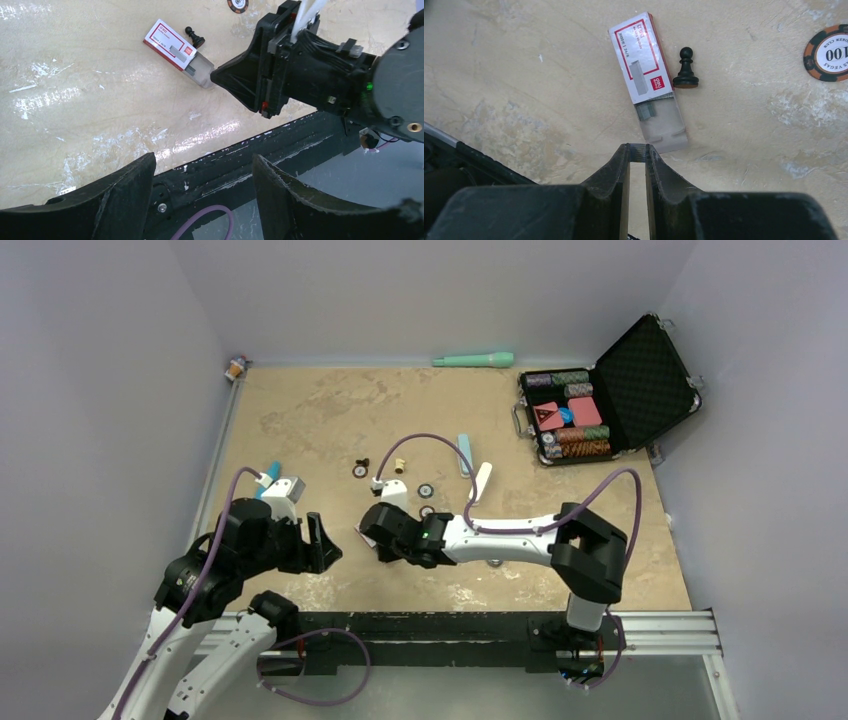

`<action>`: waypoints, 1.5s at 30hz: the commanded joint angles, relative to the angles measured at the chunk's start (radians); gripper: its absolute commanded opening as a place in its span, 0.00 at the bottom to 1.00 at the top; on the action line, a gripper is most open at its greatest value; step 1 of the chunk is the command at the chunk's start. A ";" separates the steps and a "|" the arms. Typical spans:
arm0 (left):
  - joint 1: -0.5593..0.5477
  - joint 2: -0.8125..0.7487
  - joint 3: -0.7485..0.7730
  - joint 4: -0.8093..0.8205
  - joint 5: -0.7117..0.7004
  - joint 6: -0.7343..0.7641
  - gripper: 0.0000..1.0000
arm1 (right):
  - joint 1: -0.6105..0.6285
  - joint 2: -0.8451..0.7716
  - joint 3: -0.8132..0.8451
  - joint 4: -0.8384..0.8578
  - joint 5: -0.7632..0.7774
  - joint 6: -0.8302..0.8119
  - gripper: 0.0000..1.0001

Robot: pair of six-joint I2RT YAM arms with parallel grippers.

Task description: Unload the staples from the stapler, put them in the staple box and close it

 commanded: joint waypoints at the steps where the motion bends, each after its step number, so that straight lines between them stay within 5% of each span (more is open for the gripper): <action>1: 0.011 0.001 0.002 0.023 -0.004 0.003 0.74 | 0.005 0.014 0.020 0.038 -0.003 0.000 0.00; 25: 0.014 -0.012 0.002 0.025 0.003 0.005 0.74 | -0.002 0.136 0.099 -0.022 0.063 -0.005 0.02; 45: 0.018 -0.010 0.000 0.027 0.006 0.006 0.74 | -0.011 0.133 0.127 -0.060 0.090 -0.008 0.41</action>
